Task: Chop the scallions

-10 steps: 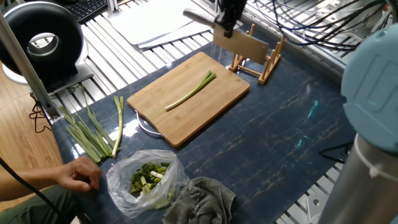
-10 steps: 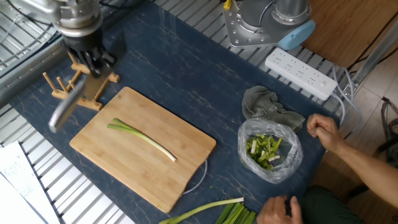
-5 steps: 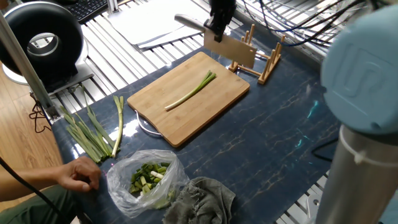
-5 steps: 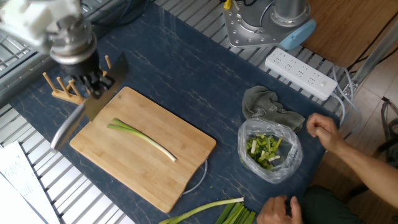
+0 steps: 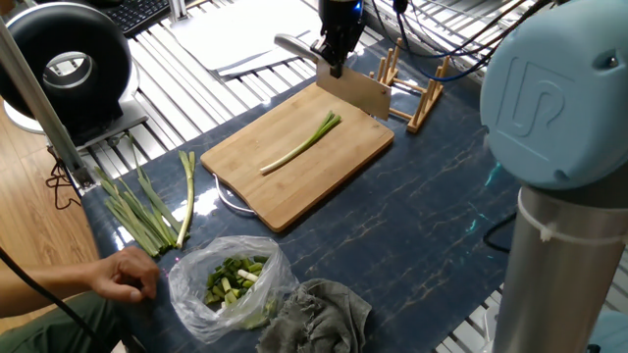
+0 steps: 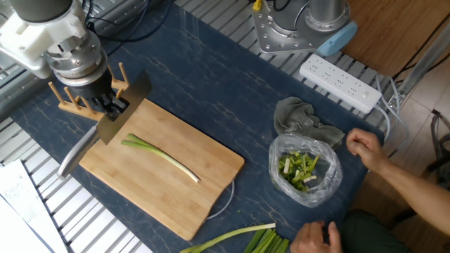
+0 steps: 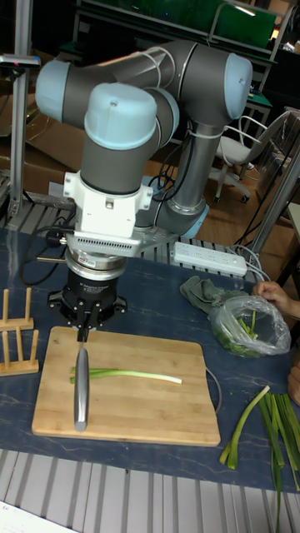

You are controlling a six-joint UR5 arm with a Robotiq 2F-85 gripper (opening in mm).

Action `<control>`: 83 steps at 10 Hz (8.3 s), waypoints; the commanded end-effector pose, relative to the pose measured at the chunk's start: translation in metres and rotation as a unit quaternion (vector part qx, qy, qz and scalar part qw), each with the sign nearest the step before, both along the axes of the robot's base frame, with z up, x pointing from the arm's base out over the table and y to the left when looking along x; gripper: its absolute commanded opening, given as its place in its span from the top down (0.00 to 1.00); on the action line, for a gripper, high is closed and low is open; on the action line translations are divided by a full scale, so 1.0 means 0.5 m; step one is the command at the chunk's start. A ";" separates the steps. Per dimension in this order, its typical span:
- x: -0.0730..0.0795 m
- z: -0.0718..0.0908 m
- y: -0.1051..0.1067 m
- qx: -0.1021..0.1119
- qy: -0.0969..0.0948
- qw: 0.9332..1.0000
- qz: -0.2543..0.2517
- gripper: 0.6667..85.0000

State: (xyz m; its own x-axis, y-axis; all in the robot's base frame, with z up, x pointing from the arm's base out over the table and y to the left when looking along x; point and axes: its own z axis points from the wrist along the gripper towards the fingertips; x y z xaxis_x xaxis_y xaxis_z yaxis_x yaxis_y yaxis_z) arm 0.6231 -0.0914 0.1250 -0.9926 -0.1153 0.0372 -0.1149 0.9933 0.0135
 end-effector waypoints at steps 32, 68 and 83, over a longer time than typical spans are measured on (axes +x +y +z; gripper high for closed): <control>-0.016 -0.094 0.028 0.017 -0.029 0.999 0.041 0.99; 0.043 -0.087 0.045 -0.005 -0.053 0.995 0.090 0.99; 0.085 -0.126 0.112 0.016 -0.089 0.993 0.075 0.99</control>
State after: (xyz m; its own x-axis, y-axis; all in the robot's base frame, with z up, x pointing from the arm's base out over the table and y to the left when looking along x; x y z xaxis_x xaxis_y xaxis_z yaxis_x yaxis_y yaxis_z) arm 0.6538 -0.0446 0.0613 -0.9528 -0.2825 -0.1109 -0.2849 0.9585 0.0061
